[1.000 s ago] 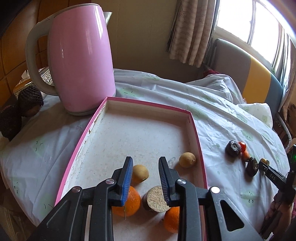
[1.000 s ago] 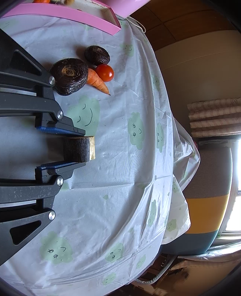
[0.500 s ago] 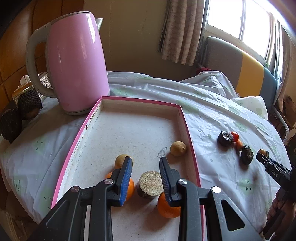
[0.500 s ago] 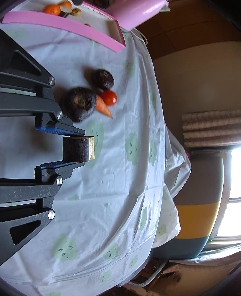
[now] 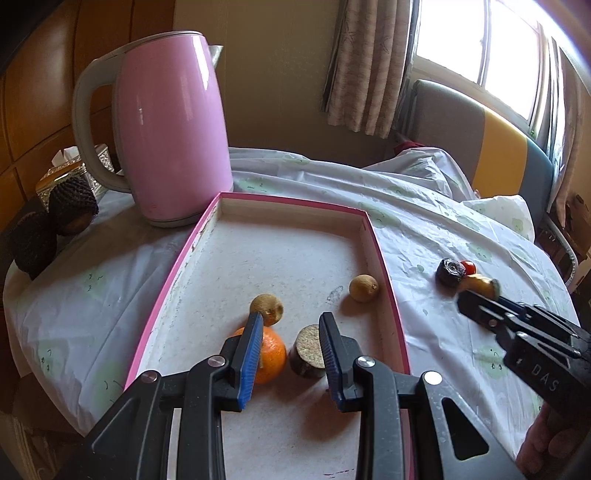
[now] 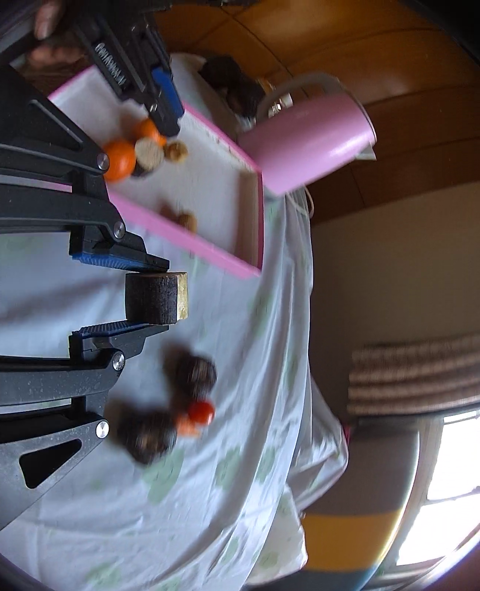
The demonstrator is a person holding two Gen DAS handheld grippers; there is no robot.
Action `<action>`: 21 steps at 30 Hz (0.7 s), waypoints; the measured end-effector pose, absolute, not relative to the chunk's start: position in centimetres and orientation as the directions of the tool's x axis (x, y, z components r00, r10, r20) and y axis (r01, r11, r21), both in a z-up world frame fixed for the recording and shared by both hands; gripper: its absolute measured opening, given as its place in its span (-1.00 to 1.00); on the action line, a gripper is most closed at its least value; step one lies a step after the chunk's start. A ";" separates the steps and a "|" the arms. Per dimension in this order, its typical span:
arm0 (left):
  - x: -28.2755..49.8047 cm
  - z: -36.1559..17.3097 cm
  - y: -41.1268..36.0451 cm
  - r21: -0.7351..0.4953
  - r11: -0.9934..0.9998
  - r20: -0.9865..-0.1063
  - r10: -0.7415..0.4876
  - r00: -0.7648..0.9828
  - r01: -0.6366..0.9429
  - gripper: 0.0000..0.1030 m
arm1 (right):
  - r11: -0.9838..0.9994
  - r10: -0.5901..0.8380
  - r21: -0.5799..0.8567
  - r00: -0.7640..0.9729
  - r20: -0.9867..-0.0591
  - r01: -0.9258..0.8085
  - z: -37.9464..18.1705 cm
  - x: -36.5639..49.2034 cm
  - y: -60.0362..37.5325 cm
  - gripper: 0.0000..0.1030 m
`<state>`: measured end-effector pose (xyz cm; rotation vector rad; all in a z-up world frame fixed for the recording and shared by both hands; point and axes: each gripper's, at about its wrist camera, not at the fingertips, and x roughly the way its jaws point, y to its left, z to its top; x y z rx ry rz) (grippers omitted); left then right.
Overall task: Organize fruits
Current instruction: 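Carry the dark cut slice into the tray and open the right tool, then move the right tool to the large dark taro and close on it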
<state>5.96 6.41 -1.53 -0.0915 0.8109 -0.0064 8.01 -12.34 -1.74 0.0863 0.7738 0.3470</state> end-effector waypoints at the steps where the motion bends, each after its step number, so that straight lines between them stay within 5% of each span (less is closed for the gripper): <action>1: 5.8 -1.5 6.7 -0.090 0.995 -0.723 -0.041 0.689 -0.036 -0.39 | 0.930 0.362 0.217 0.645 -0.673 -0.295 -1.7 8.2 -11.5 -0.52; 7: 5.2 -1.6 8.7 -0.122 0.989 -0.723 -0.029 0.690 -0.086 -0.39 | 0.882 0.462 0.282 0.576 -0.675 -0.377 -1.7 8.8 -7.2 -0.50; 11: 5.0 -1.7 9.4 -0.126 0.987 -0.726 -0.025 0.688 -0.097 -0.39 | 0.873 0.481 0.301 0.570 -0.666 -0.385 -2.1 8.5 -6.2 -0.25; 21: 4.8 -1.9 7.1 -0.133 0.991 -0.727 -0.080 0.682 -0.026 -0.39 | 0.925 0.379 0.300 0.628 -0.680 -0.234 -3.2 7.2 -11.0 -0.25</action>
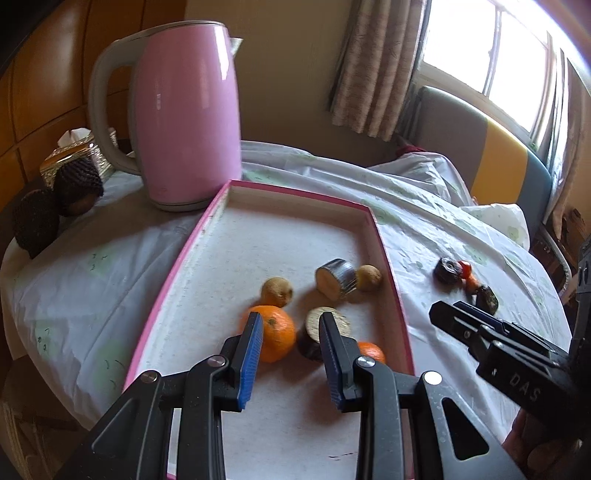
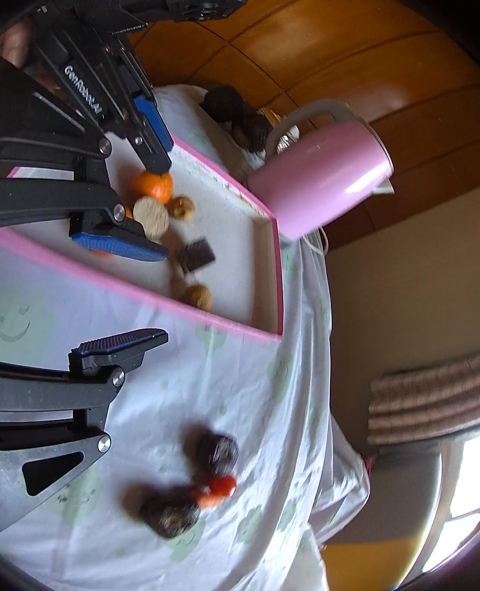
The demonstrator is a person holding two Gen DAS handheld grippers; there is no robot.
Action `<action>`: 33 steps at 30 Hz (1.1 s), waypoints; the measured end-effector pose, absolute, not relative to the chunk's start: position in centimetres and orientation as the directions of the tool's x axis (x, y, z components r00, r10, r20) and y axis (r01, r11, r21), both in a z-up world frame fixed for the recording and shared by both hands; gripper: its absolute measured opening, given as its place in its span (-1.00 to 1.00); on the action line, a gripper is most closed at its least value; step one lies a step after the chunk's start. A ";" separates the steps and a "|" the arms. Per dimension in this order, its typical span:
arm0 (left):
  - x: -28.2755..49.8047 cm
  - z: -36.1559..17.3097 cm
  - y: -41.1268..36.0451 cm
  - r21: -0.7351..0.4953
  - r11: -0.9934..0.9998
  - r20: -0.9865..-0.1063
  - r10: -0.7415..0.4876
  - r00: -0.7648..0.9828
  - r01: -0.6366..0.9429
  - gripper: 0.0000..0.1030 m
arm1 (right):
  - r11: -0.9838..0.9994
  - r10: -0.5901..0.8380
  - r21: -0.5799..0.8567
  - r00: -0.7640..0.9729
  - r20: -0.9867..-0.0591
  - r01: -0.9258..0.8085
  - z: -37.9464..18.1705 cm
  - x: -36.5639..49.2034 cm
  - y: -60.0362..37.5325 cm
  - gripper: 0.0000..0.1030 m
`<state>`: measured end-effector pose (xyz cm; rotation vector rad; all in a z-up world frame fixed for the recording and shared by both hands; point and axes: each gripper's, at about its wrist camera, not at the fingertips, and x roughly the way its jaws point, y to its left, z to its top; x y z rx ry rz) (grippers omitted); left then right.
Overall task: Organize fruits
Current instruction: 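Move the right tool to the large dark taro and close on it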
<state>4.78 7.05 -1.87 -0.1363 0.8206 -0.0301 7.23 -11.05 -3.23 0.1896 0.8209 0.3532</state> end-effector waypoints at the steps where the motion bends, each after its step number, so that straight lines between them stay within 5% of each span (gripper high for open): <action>1: 4.8 -1.8 6.6 -0.131 0.991 -0.727 -0.089 0.681 -0.011 -0.39 | 0.932 0.359 0.297 0.635 -0.684 -0.207 -3.4 7.2 -11.9 -0.25; 14: 4.5 -1.5 2.3 -0.113 0.988 -0.727 -0.154 0.669 0.105 -0.39 | 0.964 0.123 0.249 0.669 -0.733 0.095 -5.6 7.3 -22.8 0.14; 25: 4.7 -1.8 -0.5 -0.087 0.980 -0.742 -0.184 0.645 0.179 -0.39 | 0.986 0.062 0.148 0.640 -0.766 0.081 -6.3 9.5 -23.3 0.42; 33: 5.0 -1.9 -2.0 -0.079 0.974 -0.749 -0.200 0.631 0.214 -0.39 | 0.994 0.046 0.100 0.626 -0.778 0.052 -6.9 11.2 -22.9 0.43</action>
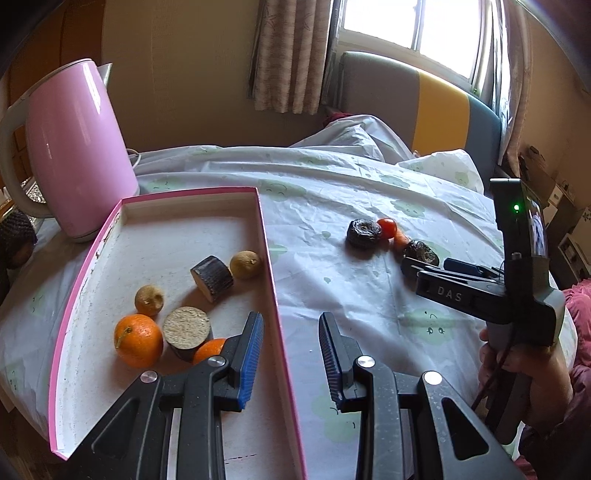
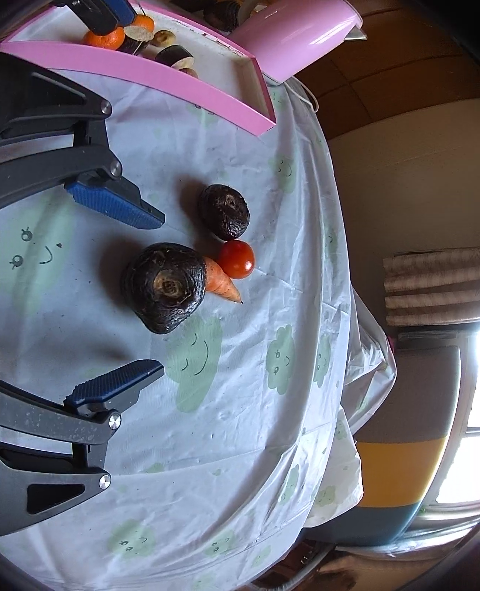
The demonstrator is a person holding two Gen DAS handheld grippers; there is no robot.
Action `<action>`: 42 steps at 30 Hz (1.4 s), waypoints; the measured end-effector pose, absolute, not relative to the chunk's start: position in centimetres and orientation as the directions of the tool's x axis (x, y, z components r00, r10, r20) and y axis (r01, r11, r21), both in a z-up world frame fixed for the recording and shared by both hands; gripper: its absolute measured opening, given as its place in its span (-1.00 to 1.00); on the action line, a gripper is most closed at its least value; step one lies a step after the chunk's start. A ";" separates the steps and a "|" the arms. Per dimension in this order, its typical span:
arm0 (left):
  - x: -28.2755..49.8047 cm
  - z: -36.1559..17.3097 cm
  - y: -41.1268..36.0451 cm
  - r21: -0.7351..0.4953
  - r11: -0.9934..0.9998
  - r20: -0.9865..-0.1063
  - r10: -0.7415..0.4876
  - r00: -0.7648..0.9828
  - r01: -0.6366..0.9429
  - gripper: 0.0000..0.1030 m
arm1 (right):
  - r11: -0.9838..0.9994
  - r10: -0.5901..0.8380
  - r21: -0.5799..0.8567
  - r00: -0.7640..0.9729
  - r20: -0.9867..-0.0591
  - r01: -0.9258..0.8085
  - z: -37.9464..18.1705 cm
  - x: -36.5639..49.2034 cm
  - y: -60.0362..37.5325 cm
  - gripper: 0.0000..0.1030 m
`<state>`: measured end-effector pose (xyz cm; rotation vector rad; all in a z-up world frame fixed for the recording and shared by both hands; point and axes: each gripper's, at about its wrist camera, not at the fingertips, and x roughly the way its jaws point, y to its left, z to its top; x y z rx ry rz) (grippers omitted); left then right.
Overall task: Organize fruits
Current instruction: 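Move the right tool to the large dark taro and close on it, then grasp the carrot with the left tool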
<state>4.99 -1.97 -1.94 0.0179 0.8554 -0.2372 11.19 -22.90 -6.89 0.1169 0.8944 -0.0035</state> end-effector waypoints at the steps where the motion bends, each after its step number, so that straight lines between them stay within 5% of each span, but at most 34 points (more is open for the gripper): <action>1: 5.0 -2.0 -2.1 -0.079 0.973 -0.751 -0.202 0.629 0.218 -0.39 | 0.994 0.047 0.100 0.628 -0.777 0.049 -6.9 11.3 -22.9 0.43; 9: 5.3 -2.4 -3.0 -0.076 0.968 -0.763 -0.210 0.611 0.238 -0.39 | 0.994 0.068 0.106 0.622 -0.780 0.023 -7.3 11.7 -22.8 0.01; 42: 13.4 -4.4 -13.7 -0.276 0.890 -0.803 -0.421 0.422 0.363 -0.39 | 0.970 -0.012 0.151 0.658 -0.753 0.191 -7.4 7.9 -28.8 0.00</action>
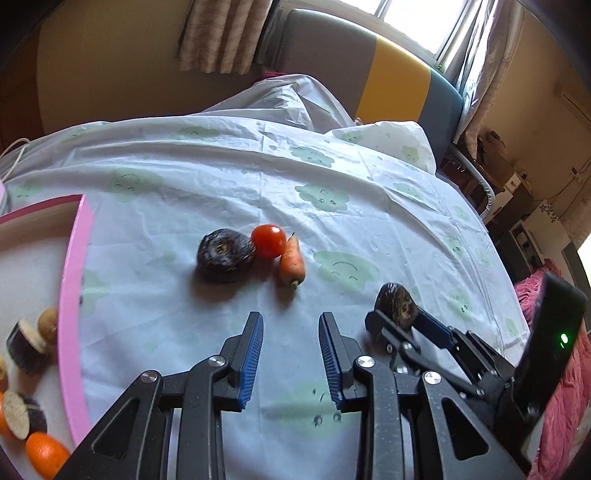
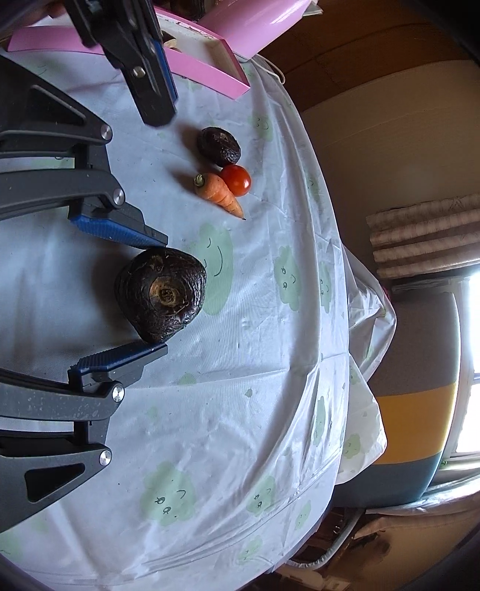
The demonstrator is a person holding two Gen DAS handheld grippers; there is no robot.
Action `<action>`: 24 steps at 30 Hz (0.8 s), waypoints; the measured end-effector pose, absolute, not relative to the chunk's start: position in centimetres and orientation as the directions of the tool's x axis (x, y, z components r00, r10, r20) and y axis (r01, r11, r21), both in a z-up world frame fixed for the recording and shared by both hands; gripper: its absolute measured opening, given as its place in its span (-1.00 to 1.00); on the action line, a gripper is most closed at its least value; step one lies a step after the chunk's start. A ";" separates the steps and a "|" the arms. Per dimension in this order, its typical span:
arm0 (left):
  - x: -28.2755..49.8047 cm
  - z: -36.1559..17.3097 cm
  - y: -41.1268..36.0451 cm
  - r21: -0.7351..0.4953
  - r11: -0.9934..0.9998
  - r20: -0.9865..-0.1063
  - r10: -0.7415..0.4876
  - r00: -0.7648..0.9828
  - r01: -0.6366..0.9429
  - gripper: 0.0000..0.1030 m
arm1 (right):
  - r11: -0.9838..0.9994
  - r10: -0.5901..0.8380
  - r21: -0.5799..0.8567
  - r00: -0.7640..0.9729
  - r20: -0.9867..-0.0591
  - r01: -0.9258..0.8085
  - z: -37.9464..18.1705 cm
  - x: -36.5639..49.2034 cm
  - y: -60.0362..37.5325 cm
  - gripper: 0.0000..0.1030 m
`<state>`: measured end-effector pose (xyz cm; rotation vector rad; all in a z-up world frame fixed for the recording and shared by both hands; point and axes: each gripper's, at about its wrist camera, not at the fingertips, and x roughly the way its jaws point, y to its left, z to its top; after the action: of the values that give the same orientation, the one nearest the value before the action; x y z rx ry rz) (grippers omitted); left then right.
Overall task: Organize fruits
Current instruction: 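Grasp the carrot with the left tool, then carry the carrot into the pink tray and open the left tool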
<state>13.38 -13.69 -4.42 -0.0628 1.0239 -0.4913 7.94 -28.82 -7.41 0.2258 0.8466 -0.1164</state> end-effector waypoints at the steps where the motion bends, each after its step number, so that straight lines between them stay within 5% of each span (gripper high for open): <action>1: 13.8 -4.6 -14.1 -0.277 0.888 -0.804 -0.423 0.418 0.366 -0.39 | 0.969 -0.013 0.152 0.658 -0.753 0.193 -7.4 7.9 -28.8 0.00; 24: 15.9 -6.9 -16.9 -0.210 0.898 -0.825 -0.374 0.423 0.386 -0.61 | 0.965 0.004 0.180 0.673 -0.739 0.192 -7.7 7.9 -29.0 0.03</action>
<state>15.86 -16.86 -6.90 0.0126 1.0296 -0.4755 7.86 -29.02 -7.67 0.2528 0.8277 -0.1072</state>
